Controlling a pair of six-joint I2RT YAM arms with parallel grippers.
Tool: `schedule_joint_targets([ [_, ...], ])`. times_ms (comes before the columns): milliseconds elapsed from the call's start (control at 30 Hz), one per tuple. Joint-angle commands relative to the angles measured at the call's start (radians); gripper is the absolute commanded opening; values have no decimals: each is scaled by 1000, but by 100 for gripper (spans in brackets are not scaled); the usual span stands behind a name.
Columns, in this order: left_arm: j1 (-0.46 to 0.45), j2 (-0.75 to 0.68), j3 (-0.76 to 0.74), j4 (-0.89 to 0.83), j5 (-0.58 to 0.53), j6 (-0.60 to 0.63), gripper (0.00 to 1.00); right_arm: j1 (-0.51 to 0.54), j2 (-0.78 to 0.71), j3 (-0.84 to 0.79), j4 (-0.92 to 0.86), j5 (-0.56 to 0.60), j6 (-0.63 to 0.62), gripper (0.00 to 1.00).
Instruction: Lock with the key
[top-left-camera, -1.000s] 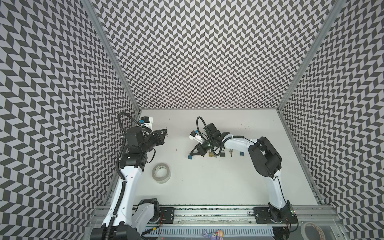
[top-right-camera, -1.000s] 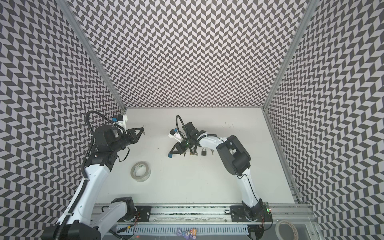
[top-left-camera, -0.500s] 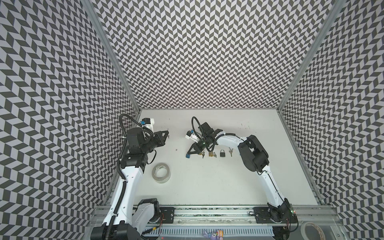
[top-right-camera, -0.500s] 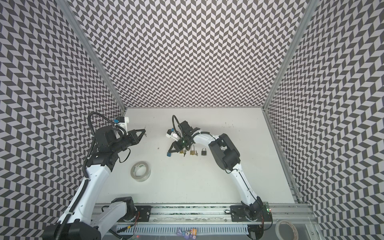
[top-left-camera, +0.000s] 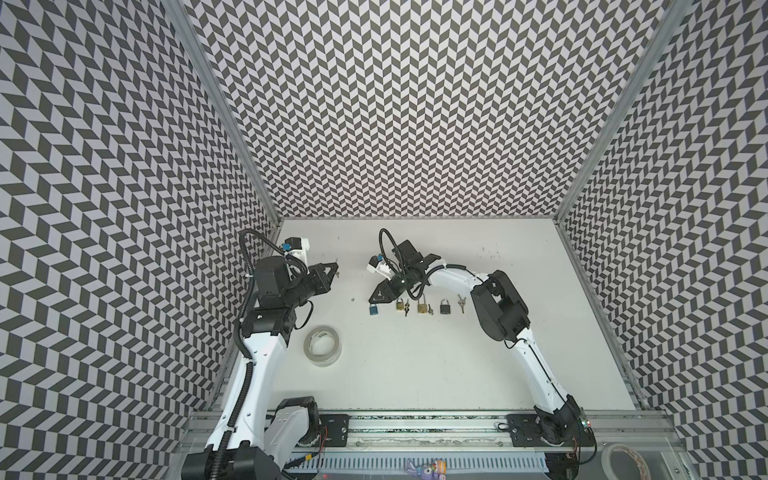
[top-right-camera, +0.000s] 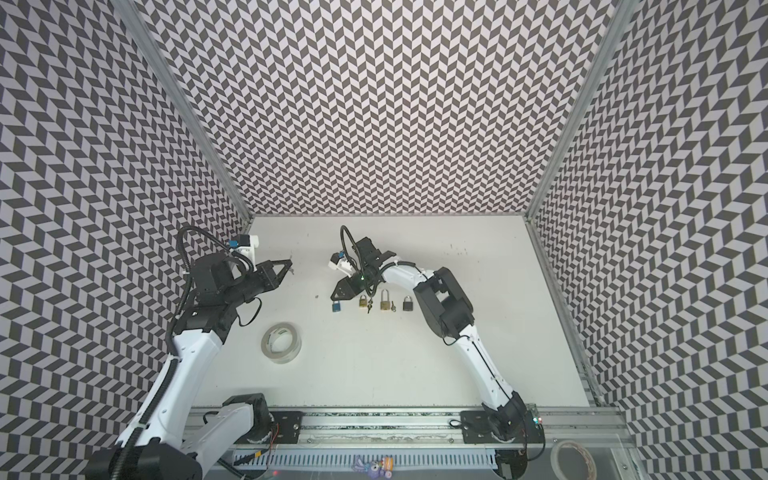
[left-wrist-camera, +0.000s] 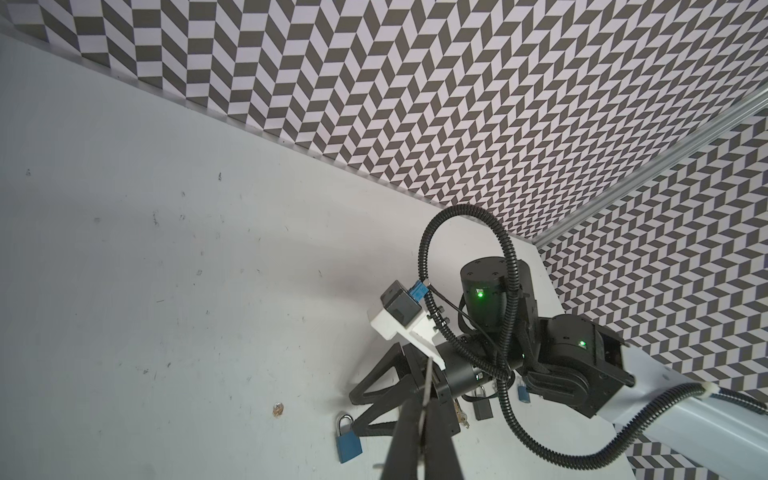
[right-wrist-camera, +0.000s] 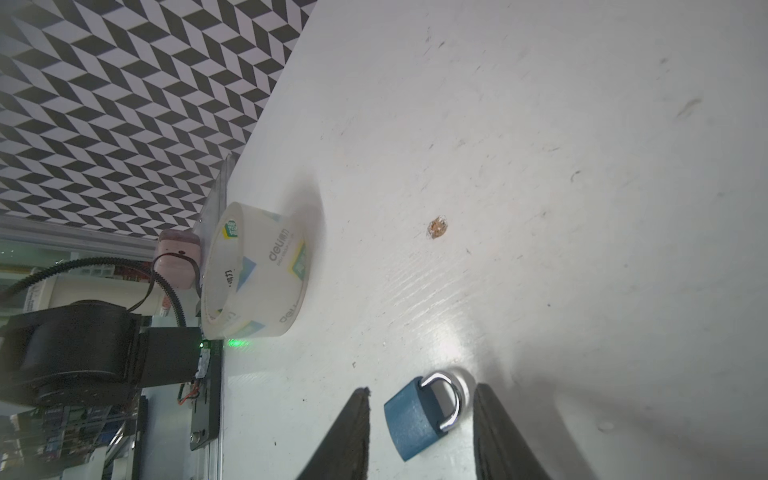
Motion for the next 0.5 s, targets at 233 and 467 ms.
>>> schedule_joint_targets([
  [233,-122,-37,-24,26,-89,-25,0,-28,-700,-696,512,350,151,65],
  [467,-340,64,-34,103,-214,-59,0,-94,-1050,-1069,710,575,367,100],
])
